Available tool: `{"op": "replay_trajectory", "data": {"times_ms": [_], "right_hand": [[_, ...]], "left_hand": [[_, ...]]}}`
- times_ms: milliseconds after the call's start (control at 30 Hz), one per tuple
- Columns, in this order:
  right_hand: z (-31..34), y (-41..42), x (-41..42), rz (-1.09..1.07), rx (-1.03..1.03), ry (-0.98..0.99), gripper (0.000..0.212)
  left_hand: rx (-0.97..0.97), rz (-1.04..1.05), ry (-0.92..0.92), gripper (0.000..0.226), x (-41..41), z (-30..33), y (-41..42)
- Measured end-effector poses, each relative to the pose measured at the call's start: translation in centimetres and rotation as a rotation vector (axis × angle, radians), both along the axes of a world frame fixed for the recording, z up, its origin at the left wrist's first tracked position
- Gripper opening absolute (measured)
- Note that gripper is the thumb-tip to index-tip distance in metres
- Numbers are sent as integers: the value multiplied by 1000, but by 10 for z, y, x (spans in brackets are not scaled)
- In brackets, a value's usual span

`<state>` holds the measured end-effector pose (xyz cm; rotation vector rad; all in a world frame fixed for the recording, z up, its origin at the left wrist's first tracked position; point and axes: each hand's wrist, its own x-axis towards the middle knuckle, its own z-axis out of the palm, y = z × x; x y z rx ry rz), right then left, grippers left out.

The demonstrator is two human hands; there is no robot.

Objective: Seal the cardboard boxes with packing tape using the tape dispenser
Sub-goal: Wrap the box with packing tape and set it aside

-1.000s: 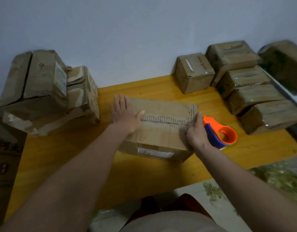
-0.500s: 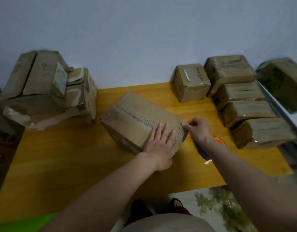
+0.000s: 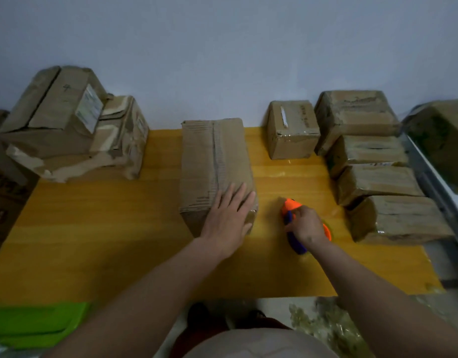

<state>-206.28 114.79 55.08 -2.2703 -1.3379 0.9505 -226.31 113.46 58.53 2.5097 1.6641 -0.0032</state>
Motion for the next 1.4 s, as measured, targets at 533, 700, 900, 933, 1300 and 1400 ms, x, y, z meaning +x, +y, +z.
{"op": "replay_trajectory", "data": {"times_ms": [533,700,900,933,1300,1400], "right_hand": [[-48,-14,50,265,-84,-59,21],[-2,-19,59,377,57,419,14],[41,-27,59,541,105,537,9],[45,-27,60,550,98,545,11],[66,-35,60,546,-50,713,29],[73,-36,57,610,-77,750,32]], "left_hand": [[-55,90,30,110,17,-19,-13],[-27,390,-614,60,34,22,11],[-372,233,-660,55,49,75,44],[-420,205,-656,51,49,81,45],[-610,276,-929,23,31,94,30],[-793,338,-1099,13,18,86,28]]}}
